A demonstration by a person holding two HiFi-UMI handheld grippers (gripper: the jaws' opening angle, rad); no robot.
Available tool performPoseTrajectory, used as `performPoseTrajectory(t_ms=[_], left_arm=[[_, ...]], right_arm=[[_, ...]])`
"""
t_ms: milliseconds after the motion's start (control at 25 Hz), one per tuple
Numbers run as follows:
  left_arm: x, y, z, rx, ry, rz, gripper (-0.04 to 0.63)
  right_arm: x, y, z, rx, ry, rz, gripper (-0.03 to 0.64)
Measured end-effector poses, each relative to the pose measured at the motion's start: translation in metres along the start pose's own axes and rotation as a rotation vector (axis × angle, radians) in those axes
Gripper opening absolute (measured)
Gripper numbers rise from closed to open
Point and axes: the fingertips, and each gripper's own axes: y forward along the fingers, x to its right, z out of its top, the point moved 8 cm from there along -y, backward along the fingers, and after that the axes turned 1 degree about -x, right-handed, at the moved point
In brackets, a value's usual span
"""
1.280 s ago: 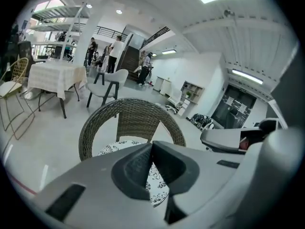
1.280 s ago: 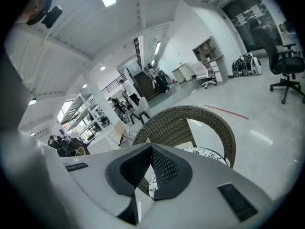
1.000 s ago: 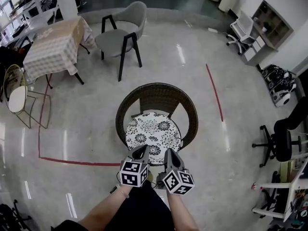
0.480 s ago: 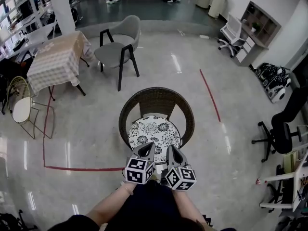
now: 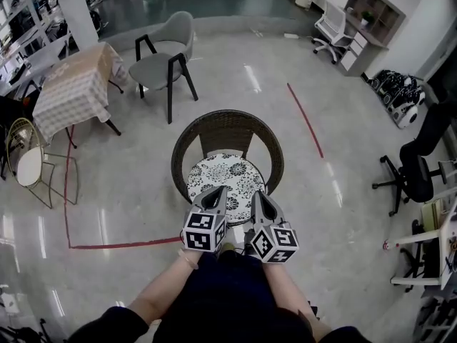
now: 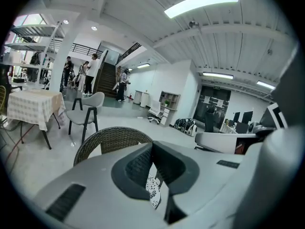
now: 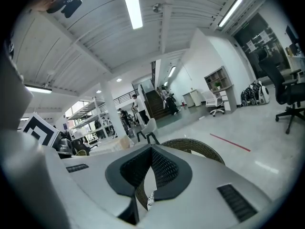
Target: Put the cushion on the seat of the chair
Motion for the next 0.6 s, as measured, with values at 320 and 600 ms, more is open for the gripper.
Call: performPoseTrajectory(t_ms=[320,600], left_arm=[[0.01,0.002,-0.01,-0.022,0.004,-0.034,0.02],[0.005,0.007,-0.011,-0.051,-0.047,-0.035,0.02]], right_arm=[[0.002,-0.01,-0.006,-0.011,-0.006,0.005,-0.006],[0.002,-0.007,-0.005,-0.023,0.006,0.011,-0.006]])
